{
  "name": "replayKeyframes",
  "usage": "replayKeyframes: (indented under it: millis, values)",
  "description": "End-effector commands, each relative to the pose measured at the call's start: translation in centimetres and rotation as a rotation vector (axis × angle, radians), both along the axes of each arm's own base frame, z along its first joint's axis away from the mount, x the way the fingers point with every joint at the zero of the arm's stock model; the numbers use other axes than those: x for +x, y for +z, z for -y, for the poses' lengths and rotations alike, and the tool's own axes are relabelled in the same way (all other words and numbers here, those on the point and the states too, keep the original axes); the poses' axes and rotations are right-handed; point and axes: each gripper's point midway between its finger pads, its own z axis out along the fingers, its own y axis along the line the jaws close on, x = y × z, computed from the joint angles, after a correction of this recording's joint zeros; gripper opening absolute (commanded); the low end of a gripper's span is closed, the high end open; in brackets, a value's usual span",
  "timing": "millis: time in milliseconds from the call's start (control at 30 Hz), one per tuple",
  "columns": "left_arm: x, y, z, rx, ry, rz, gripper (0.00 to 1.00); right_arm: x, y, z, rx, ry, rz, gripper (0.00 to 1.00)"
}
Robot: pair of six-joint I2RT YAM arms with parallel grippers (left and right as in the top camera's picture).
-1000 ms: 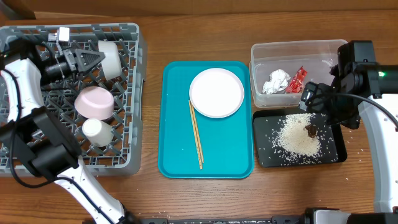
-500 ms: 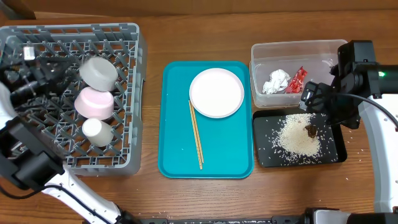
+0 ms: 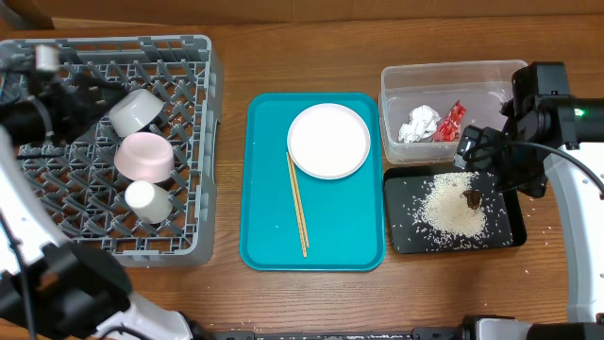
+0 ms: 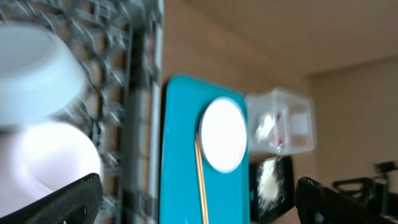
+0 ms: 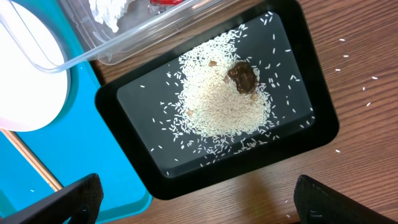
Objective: Sort waste into correct bins and load items into the dishwasher
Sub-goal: 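Place the grey bowl into the dish rack with the left gripper, then reach the left gripper to the chopsticks on the teal tray and grasp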
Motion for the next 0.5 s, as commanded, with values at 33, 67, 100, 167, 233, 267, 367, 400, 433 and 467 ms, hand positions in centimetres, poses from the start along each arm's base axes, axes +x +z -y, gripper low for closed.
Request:
replayKeyframes:
  millis: [33,67,100,167,233,267,367,400,433,467]
  values:
    - [-1.4,-1.7,3.9,0.193,0.057,-0.239,1.00,0.2,0.4,0.2,-0.010,-0.002,0.015,1.00]
    - [-1.6,-2.1,5.2,0.224,0.039,-0.272,1.00,0.2,0.4,0.2,-0.010,-0.002,0.015,1.00]
    - [-1.8,-2.5,6.5,0.259,0.022,-0.302,1.00,0.2,0.4,0.2,-0.010,-0.002,0.015,1.00]
    - [-2.2,-3.7,9.2,0.322,0.001,-0.369,1.00,0.2,0.4,0.2,-0.010,-0.002,0.015,1.00]
    - [-2.6,-4.6,11.8,0.347,-0.020,-0.408,1.00,0.2,0.4,0.2,-0.010,-0.002,0.015,1.00]
    - [-2.7,-5.1,13.3,0.353,-0.045,-0.416,1.00,0.2,0.4,0.2,-0.011,-0.002,0.015,1.00]
    - [-3.6,-7.0,17.3,0.368,-0.110,-0.453,1.00,0.2,0.4,0.2,-0.011,-0.001,0.015,1.00]
    - [-4.1,-8.1,18.2,0.388,-0.108,-0.481,1.00,0.2,0.4,0.2,-0.011,-0.002,0.014,1.00]
    - [-4.5,-9.0,18.6,0.415,-0.098,-0.508,1.00,0.1,0.4,0.2,-0.011,-0.001,0.013,1.00]
    - [-5.0,-10.1,18.9,0.447,-0.089,-0.531,1.00,0.1,0.4,0.2,-0.011,-0.001,0.012,1.00]
